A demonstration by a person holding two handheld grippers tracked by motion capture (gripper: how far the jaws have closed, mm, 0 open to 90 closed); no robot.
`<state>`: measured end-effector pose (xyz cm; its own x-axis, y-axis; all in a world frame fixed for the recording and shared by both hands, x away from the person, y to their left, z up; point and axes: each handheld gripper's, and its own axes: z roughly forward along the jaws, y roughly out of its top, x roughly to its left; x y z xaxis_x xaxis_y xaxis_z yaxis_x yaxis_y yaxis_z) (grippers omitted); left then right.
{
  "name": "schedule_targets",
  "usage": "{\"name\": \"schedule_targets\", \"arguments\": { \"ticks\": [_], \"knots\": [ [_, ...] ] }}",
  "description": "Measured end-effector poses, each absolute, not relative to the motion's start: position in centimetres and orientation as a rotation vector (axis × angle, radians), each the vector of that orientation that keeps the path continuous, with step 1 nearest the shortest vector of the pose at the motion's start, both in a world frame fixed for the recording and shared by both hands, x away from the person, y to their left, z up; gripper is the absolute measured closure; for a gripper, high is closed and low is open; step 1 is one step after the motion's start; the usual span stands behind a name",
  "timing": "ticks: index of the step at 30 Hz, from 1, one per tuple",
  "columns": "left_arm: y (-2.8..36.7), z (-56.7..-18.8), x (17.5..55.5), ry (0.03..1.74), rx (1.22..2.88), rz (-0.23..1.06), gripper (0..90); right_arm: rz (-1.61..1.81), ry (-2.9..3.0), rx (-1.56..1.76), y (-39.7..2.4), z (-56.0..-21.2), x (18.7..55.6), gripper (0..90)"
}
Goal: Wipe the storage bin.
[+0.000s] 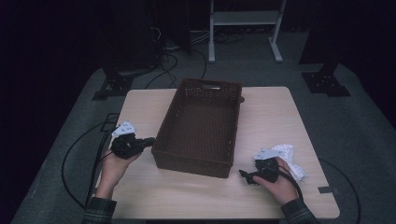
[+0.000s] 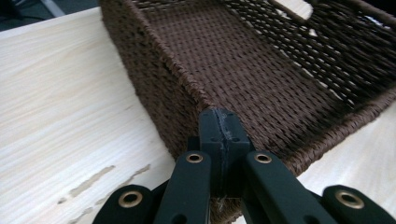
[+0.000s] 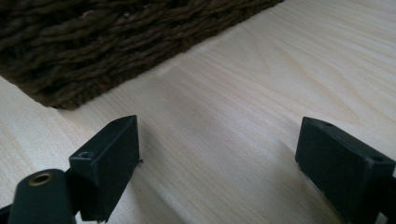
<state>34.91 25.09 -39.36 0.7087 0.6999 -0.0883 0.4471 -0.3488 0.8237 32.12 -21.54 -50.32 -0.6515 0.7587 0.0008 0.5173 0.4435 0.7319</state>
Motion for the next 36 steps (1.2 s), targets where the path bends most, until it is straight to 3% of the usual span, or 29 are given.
{"name": "schedule_targets", "arguments": {
  "ticks": [28, 36],
  "knots": [
    [22.9, -39.2, 33.3, 0.802, 2.046, 0.322, 89.8, 1.033, 2.36, 1.11, -22.7, -50.3, 31.2, 13.0],
    [24.0, -40.2, 32.4, 0.856, 2.067, 0.362, 81.9, 1.033, 2.36, 1.11, -22.7, -50.3, 31.2, 13.0]
  ]
}}
